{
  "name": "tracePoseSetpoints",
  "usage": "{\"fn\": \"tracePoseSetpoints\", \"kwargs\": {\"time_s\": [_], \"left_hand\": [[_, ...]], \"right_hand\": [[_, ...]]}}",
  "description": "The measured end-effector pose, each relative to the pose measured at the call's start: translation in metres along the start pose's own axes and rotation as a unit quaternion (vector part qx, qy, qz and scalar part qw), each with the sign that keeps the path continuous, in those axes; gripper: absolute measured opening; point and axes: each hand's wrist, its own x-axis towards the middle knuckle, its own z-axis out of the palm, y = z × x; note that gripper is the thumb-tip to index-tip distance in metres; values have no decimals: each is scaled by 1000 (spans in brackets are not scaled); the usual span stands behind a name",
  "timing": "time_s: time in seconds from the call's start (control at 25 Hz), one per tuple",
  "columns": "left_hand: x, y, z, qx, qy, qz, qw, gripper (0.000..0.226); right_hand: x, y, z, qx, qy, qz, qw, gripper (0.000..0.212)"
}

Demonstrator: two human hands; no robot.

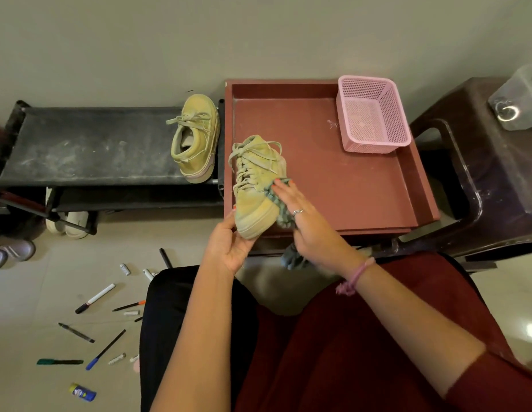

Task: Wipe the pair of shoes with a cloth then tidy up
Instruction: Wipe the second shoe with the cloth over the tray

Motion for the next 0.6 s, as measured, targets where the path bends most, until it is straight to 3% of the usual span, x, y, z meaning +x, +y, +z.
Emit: {"fn": "tracePoseSetpoints", "kwargs": {"time_s": [0.12, 0.24, 0.32, 0.44, 0.52, 0.6], "left_hand": [[0, -3, -2, 20, 13, 33, 999, 32], [-7, -6, 3, 70, 36, 79, 994, 35], [-19, -5, 5, 124, 10, 119, 985, 46], [-34, -5, 5, 290, -17, 179, 940, 68], [-33, -9, 4, 391, 20, 228, 891, 88], [-28, -9, 2, 433, 55, 266, 860, 92]], "right_hand": [[-3, -5, 4, -37, 0, -36, 999, 96], [8, 1, 2, -10, 15, 5, 1000, 94], [10, 4, 2, -3, 11, 25, 1000, 93], [9, 2, 7, 16, -10, 21, 1000, 92], [9, -2, 9, 23, -10, 23, 999, 91], [3, -7, 12, 7, -7, 11, 1000, 93]]}}
